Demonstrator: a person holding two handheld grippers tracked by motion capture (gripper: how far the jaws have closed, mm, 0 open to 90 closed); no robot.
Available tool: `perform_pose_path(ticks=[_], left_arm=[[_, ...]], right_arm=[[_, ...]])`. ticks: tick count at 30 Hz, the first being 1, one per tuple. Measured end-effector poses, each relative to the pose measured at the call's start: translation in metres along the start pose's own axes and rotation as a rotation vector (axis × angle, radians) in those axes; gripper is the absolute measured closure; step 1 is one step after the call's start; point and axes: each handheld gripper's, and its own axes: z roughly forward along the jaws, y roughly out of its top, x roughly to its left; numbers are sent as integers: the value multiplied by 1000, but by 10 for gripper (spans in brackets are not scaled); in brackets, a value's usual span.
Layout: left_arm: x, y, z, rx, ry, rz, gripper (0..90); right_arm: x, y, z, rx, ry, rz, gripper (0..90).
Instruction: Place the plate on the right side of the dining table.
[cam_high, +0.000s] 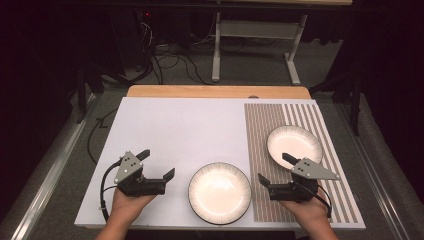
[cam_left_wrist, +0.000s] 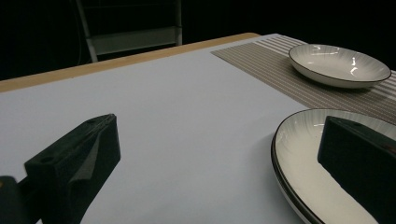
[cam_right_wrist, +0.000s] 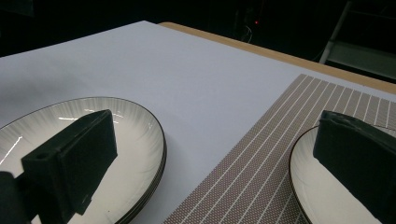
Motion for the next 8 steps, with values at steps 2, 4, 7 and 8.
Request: perform_pose_path(ticks=[2, 4, 7, 8], left_arm=[[-1, 0, 0, -2, 0, -1, 2], [-1, 0, 0, -1, 0, -6, 2], [0, 0, 0, -2, 5, -12, 2], [0, -1, -1, -3, 6, -15, 2]], right_arm=[[0, -1, 0, -5, 8, -5, 3], [0, -2, 0, 1, 11, -7, 3], [-2, -3, 0, 7, 11, 1, 3], [-2, -3, 0, 9, 10, -1, 3]])
